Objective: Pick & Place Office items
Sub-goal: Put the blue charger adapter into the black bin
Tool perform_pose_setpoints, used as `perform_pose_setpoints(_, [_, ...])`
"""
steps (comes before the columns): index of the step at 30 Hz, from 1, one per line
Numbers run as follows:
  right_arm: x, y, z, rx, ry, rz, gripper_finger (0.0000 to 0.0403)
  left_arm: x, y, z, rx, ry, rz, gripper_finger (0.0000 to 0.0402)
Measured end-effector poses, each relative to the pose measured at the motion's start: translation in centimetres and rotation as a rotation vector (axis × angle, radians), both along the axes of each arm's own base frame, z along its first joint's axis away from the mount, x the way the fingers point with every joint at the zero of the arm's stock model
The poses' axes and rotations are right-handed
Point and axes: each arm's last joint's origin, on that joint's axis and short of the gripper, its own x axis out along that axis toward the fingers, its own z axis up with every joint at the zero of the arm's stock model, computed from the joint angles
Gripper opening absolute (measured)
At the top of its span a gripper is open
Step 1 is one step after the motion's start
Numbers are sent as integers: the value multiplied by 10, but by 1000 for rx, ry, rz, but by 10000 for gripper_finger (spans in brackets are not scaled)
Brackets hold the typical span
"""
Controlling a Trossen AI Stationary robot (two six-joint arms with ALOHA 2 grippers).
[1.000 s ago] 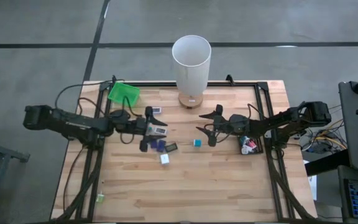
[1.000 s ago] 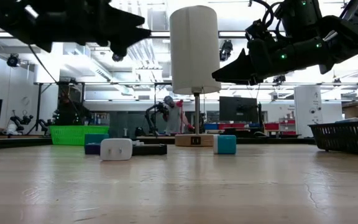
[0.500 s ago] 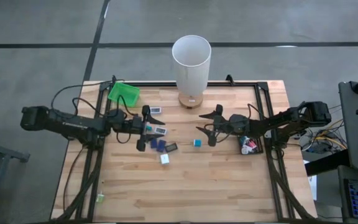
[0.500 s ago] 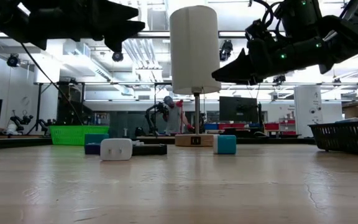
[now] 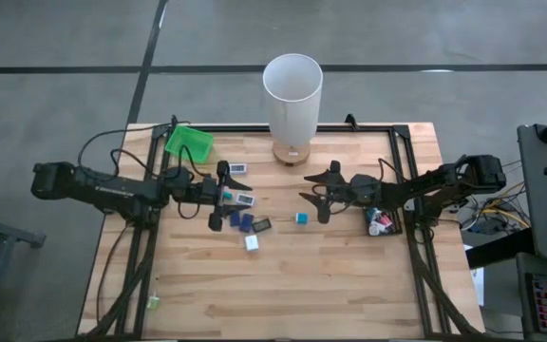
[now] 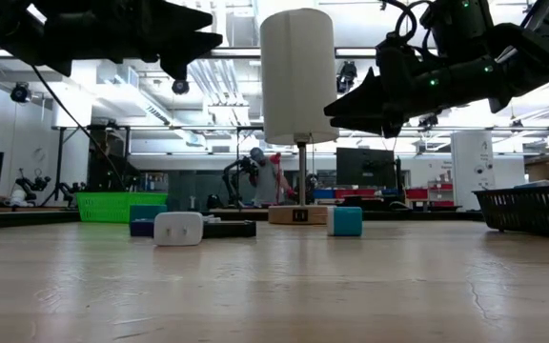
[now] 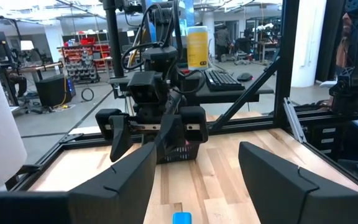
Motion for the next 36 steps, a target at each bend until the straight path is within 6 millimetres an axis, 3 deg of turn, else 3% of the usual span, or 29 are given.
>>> perform_pose_setpoints(9, [3, 2, 4, 21, -15, 64, 261, 0, 0, 0, 0, 0, 0, 236])
perform_pose_setpoints(14, [1, 7, -10, 51, 136, 137, 256, 0, 0, 0, 0, 0, -1, 237])
perform_pose_setpoints(20, [-2, 22, -20, 132, 240, 184, 251, 0, 0, 0, 0, 0, -1, 236])
perform_pose_setpoints(27, [-3, 40, -22, 49, 266, 236, 266, 0, 0, 0, 0, 0, -1, 236])
perform_pose_setpoints(31, [6, 41, -28, 60, 291, 223, 278, 0, 0, 0, 0, 0, -2, 237])
perform_pose_setpoints(36, [25, 43, -52, 70, 390, 220, 293, 0, 0, 0, 0, 1, -2, 236])
